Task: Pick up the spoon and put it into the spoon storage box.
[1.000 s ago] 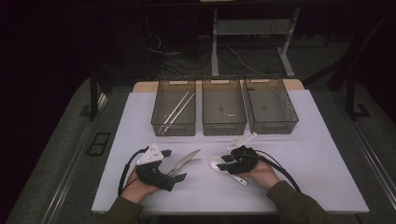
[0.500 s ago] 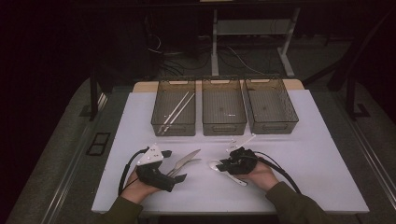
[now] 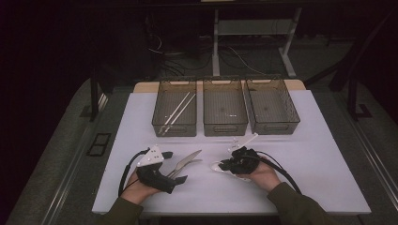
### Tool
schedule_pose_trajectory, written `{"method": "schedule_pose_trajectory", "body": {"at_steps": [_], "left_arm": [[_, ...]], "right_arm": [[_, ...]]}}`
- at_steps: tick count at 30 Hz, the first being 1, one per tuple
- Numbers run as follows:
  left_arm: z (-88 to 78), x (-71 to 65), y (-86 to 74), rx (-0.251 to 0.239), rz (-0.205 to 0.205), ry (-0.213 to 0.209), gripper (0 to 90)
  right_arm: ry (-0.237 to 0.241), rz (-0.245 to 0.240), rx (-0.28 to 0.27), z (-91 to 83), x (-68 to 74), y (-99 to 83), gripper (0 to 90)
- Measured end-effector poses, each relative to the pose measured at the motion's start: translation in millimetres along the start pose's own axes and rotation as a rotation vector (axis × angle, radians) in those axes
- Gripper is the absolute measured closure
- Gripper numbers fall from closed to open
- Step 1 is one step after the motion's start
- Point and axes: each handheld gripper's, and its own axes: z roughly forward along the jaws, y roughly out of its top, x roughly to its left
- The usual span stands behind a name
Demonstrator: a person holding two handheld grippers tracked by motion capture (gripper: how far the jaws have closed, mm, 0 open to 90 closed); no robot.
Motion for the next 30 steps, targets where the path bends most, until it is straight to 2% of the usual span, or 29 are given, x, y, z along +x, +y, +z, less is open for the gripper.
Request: {"method": "schedule_pose_trajectory", "body": {"at_steps": [5, 30], "left_arm": [[0.6, 0.2, -1.1, 0.008, 0.015, -0.004, 0.0], [1.1, -0.2, -2.2, 0.007, 0.015, -0.012, 0.0]], "right_arm": [[-0.012, 0.005, -0.013, -9.8, -2.8, 1.0, 81.6], [-0.073, 0.055, -0.106, -58.2, -25.9, 5.7, 81.6]]}}
